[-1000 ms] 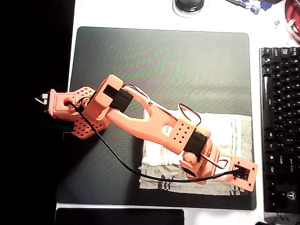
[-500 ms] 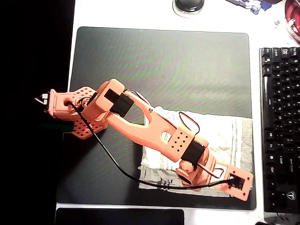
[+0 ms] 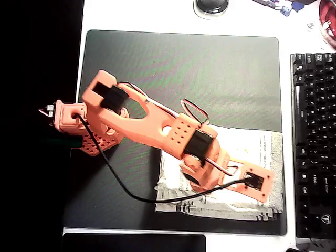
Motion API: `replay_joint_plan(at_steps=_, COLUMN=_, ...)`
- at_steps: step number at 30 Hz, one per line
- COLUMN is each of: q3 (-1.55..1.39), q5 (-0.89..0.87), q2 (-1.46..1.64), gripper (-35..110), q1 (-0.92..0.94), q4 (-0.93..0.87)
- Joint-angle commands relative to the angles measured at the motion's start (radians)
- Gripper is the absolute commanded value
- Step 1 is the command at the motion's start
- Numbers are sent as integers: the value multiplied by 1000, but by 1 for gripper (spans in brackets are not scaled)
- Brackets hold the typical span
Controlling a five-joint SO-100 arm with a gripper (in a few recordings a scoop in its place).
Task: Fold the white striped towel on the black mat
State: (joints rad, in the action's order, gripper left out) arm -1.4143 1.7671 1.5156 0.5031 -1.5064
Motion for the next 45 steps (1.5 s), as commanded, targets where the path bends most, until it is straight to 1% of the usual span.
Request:
replay_joint_plan(at_steps=1, q3=-52, q5=2, q2=84, gripper=9, q1=0, q4=-64)
replay_joint_plan(at_steps=10, q3=-218, q5=37, q2=60, gripper=9, q1=41, q4=-92)
replay_joint_plan(at_steps=15, q3=-364, q5=46, q2=-14, gripper=8, q1=86, q4=74)
replay_joint_plan(at_steps=18, q3=-394, q5=52, q2=-64, gripper=9, q1=101, q4=146)
replay_joint_plan(at_steps=23, q3=-407, q5=20, q2=-114, gripper=10, q1=104, q4=196)
replay_joint_plan(at_steps=31, q3=-293, q5=49, q2=37, gripper=10, q1=91, q4=48)
replay_joint_plan(at_steps=36, q3=-149, q5=20, q2=66, gripper=11, q1=25, q4=-40)
replay_joint_plan(at_steps=39, q3=-40, q5=-41, q2=18, gripper=11, q1=-40, q4=-55)
replay_joint_plan(at_steps=45, q3=268, q5=-179, q2=-216, gripper=11, q1=-176, q4=-23)
